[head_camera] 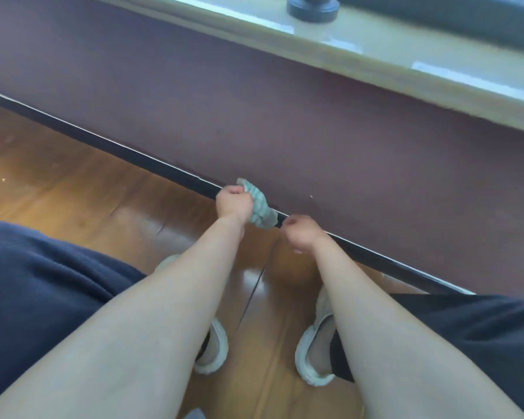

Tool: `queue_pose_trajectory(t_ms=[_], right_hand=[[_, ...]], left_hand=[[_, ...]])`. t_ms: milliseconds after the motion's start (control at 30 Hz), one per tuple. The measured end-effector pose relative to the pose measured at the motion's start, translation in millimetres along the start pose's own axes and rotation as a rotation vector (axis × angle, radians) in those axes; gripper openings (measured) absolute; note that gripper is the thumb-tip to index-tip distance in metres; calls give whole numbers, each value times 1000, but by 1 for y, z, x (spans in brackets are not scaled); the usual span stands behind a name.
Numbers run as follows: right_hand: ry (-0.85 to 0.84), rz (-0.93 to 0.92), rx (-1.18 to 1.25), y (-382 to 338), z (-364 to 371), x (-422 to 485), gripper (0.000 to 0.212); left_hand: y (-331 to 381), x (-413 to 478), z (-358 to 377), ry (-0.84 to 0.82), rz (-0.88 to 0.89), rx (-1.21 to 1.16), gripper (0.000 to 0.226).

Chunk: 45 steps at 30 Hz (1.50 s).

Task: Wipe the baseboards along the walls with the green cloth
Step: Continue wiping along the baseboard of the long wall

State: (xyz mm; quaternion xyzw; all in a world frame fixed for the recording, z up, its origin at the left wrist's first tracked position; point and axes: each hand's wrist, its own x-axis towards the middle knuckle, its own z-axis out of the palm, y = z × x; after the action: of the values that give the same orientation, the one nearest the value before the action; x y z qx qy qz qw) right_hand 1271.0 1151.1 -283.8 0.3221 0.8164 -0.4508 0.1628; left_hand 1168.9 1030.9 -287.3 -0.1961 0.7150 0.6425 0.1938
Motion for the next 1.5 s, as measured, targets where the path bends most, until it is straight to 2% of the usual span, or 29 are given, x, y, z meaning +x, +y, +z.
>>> queue_pose_trajectory(t_ms=[200, 333, 467, 667, 733, 833, 967, 1100, 1167, 1267, 1367, 1433, 1500], right_hand=[[-21, -62, -211, 21, 5, -21, 43], [16, 16, -177, 22, -14, -15, 43], [-25, 68, -250, 34, -28, 5, 27], [-104, 44, -204, 33, -22, 45, 21], [-134, 20, -168, 28, -19, 52, 28], [-170, 13, -145, 29, -22, 58, 25], [-218, 108, -156, 42, -31, 64, 26], [-192, 108, -162, 47, -38, 74, 28], [-180, 95, -150, 49, -40, 80, 31], [-181, 128, -76, 56, -40, 83, 29], [-192, 191, -5, 66, -37, 83, 23], [-211, 200, 9, 73, -33, 83, 22], [-212, 212, 25, 79, -32, 83, 22]], left_hand=[[-43, -11, 18, -84, -59, 38, 25], [-36, -3, 31, -101, -57, 52, 25], [-44, 19, 49, -29, -79, 47, 13], [-55, 43, 66, 24, -139, -19, 24], [-55, 54, 69, 68, -144, -21, 21], [-58, 74, 73, 173, -153, -21, 21], [-50, 88, 77, 257, -141, -51, 21], [-53, 96, 82, 227, -162, 35, 9], [-63, 99, 86, 180, -206, 29, 22], [-74, 84, 93, 44, -232, 87, 27], [-83, 60, 108, -183, -300, 120, 29], [-92, 54, 118, -157, -290, 136, 28], [-91, 57, 122, -18, -247, 103, 24]])
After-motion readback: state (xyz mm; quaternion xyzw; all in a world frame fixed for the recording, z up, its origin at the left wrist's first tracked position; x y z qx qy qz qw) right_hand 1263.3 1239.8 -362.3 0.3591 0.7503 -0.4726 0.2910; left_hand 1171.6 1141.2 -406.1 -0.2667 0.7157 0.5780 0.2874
